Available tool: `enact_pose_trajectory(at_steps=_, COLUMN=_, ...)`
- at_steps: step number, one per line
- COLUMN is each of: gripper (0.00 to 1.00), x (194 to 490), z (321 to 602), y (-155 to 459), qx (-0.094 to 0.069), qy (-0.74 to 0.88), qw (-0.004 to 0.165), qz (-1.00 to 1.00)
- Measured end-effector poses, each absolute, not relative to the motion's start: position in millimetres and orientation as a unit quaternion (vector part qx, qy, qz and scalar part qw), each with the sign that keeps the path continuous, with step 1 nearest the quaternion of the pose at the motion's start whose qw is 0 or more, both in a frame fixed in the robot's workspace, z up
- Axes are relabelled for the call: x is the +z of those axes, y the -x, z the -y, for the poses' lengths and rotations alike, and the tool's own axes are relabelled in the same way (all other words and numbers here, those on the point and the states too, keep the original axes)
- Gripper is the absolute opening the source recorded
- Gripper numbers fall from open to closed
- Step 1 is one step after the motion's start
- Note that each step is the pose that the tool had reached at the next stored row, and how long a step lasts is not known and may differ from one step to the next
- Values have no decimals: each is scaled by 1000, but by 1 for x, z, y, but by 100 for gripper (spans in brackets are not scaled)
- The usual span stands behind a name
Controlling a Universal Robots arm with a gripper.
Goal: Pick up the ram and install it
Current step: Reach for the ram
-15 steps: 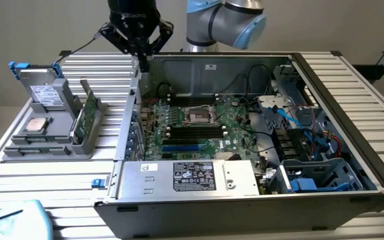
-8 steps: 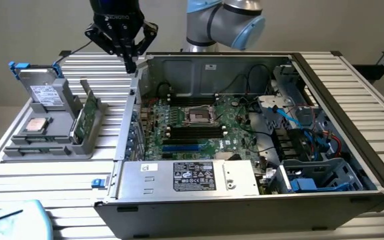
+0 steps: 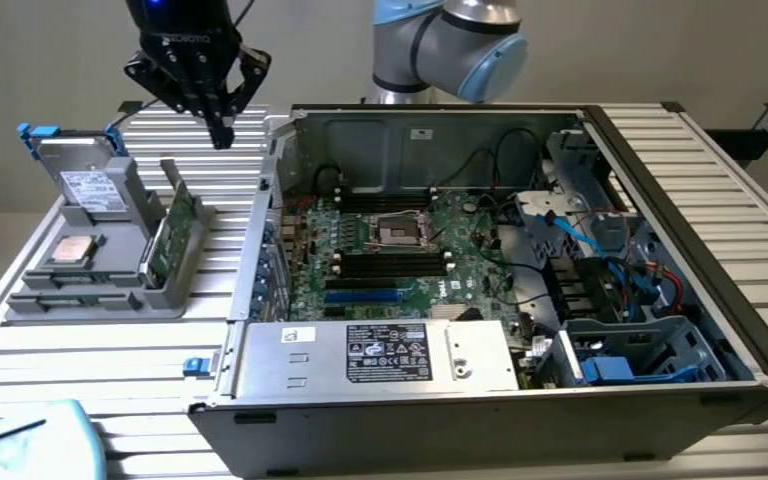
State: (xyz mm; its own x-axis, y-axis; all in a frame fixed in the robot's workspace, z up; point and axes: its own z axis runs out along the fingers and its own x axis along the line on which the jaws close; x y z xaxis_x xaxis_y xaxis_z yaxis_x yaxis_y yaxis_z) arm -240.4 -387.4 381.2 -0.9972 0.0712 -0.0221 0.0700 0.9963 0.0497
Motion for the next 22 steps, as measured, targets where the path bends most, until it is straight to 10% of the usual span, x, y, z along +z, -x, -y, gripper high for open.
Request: enact_pose_trajectory(at_steps=22, gripper=11, x=366, z=383, y=340, qx=24, qy=-35, qw=9, qz=-999)
